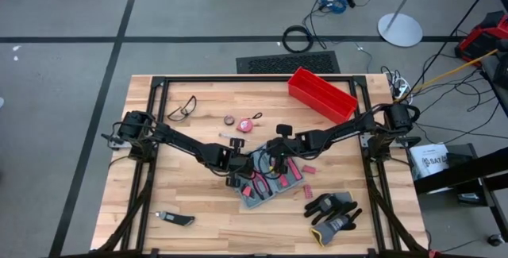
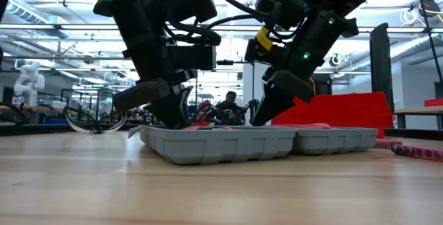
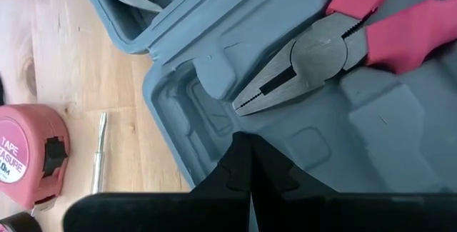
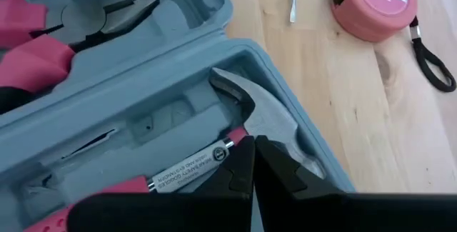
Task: Prefit tool cases
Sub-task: Put the hammer into the toolbox
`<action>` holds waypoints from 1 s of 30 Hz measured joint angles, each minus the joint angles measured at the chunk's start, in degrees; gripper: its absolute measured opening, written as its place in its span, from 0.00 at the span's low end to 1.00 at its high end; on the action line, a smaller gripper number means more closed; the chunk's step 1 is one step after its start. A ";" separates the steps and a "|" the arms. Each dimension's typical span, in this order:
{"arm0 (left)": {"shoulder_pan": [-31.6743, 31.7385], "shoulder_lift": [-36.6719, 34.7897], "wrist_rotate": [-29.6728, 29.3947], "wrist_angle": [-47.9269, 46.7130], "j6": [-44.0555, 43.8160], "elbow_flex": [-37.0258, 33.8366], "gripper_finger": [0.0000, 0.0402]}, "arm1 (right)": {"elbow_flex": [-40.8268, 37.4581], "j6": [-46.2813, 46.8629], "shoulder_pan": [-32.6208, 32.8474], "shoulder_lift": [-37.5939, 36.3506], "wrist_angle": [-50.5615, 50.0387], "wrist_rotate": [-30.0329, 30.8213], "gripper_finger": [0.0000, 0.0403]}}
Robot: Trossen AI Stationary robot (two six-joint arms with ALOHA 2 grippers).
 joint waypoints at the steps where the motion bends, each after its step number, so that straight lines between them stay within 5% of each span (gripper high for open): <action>1: 0.00 0.00 -0.02 0.01 0.00 0.00 0.00 | 0.00 -0.04 0.00 -0.01 0.00 0.00 0.00; 11: 0.17 0.02 -0.26 0.40 -0.26 0.02 0.00 | 0.02 3.93 0.09 -4.92 -3.89 -3.80 0.00; 30: 0.33 0.04 -0.26 -0.56 -1.22 0.04 0.00 | 0.31 8.16 1.25 -0.23 -3.95 -5.49 0.00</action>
